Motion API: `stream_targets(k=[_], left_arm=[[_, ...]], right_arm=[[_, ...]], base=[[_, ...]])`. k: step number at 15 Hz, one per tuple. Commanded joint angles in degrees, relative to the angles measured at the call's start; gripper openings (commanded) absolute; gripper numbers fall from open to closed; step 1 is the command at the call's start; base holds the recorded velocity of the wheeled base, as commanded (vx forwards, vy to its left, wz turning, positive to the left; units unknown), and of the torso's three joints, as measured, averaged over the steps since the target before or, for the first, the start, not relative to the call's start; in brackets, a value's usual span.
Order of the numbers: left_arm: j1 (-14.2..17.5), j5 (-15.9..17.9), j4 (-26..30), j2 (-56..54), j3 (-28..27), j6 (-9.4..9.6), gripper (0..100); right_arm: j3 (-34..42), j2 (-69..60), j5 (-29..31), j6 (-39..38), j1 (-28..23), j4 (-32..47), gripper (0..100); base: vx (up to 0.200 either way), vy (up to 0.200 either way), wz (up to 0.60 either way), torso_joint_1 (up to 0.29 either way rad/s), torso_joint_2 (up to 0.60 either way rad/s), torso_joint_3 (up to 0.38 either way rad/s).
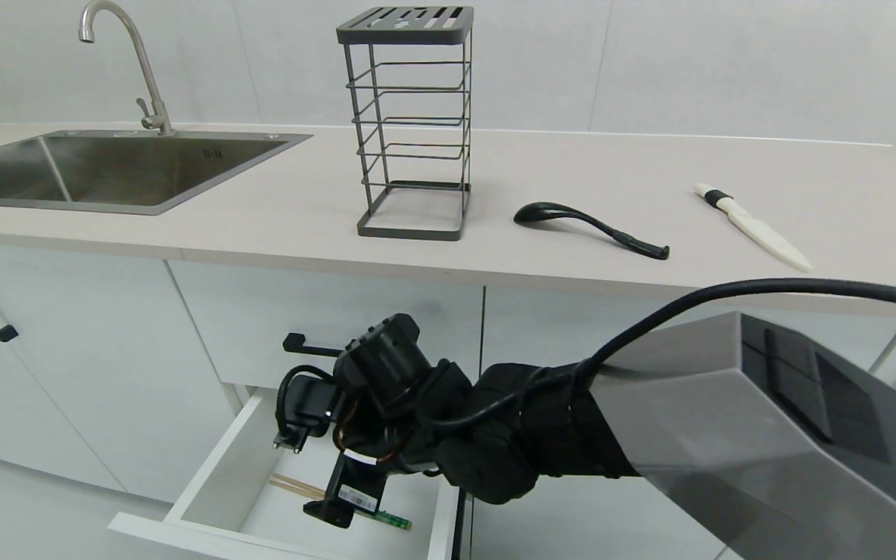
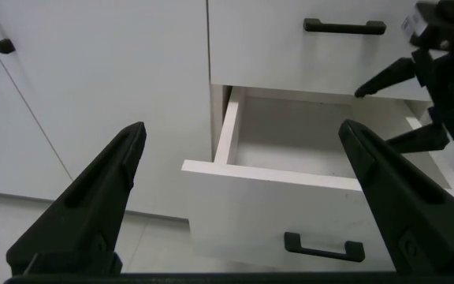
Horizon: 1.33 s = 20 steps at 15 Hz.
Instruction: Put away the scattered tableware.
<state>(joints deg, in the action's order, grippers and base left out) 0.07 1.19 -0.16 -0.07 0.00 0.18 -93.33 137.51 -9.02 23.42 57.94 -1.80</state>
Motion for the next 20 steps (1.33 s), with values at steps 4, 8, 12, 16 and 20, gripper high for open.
stream_targets(k=[4, 8, 12, 16, 20], left_arm=[[0.0, -0.1, 0.0, 0.1, 0.0, 0.08, 100], [0.0, -0.1, 0.0, 0.1, 0.0, -0.01, 100], [0.0, -0.1, 0.0, 0.1, 0.0, -0.01, 100], [0.0, 0.0, 0.0, 0.1, 0.0, -0.01, 100], [0.0, -0.1, 0.0, 0.1, 0.0, -0.01, 100]], right_arm=[[2.4, -5.1, -4.3, -5.0, 0.5, -8.8, 100], [6.3, -9.5, -6.9, -11.4, 1.0, -13.1, 100], [7.5, -11.5, -8.4, -20.7, 1.4, -24.4, 100], [9.0, -13.1, -8.5, -23.1, 1.3, -32.9, 100], [10.1, -15.4, -7.9, -23.4, 1.8, -39.0, 100]], base=[[0.0, 0.0, 0.0, 0.0, 0.0, 0.0], [0.0, 0.0, 0.0, 0.0, 0.0, 0.0], [0.0, 0.0, 0.0, 0.0, 0.0, 0.0], [0.0, 0.0, 0.0, 0.0, 0.0, 0.0], [0.0, 0.0, 0.0, 0.0, 0.0, 0.0]])
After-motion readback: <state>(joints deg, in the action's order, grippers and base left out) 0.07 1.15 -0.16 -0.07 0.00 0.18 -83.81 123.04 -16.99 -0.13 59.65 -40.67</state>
